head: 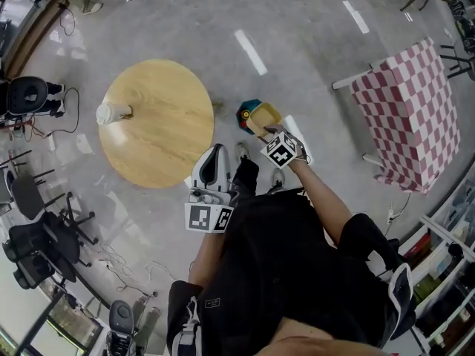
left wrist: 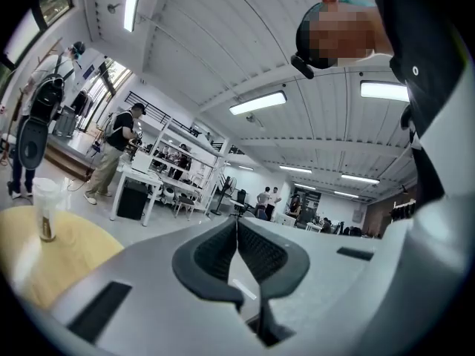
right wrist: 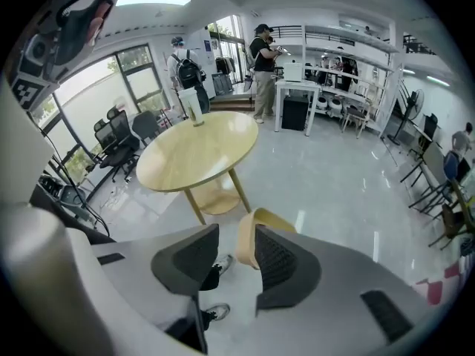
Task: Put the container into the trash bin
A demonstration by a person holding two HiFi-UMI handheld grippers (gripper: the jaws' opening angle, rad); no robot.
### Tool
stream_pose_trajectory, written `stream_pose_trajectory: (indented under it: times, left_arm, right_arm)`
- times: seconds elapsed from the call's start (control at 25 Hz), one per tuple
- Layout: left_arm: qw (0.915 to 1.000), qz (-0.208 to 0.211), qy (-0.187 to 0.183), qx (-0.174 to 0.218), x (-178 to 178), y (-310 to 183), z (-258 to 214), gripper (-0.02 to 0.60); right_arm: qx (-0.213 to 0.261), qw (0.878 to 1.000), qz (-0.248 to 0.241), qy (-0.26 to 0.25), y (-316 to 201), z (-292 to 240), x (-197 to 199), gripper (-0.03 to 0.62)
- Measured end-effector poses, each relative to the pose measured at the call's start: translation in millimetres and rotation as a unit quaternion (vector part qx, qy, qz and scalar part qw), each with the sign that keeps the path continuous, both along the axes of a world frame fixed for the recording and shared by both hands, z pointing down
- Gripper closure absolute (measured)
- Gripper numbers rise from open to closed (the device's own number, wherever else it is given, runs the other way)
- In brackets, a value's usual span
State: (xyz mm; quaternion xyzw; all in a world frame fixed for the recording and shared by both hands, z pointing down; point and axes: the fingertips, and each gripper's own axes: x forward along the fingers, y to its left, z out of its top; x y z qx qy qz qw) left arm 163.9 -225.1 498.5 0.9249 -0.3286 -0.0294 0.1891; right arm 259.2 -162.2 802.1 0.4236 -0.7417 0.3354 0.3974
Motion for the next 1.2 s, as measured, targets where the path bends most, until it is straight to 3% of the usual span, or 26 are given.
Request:
stream_pose_trajectory:
  times: [0.36,0.68,0.96,1.2]
  left_arm:
    - [1.0000,0.004,0.004,-0.006,5.3,-7.7,4.6,0.569]
    - [1.0000,0.003,0.003,0.001,9.0,8.6,-0.4,0.569]
    - [0.9998,-0.001,0.009,0.020,11.0,38.9,-17.7,0.569]
    - [0.9991,-0.001,0.015,0.039,20.4,82.4,-34.0,0.569]
  right_arm:
    - [-0.003,1.000,0.029,0.011,1.5,5.4,13.8,0.428]
    - [0.033,0.998,0.058,0.010,7.5,-12.6,25.5,0.539]
    - [0.092,0.991,0.096,-0.008,16.5,-58.5,36.3,0.556]
    - [0.172,0.975,0.128,-0.050,35.2,-121.8,46.1,0.560]
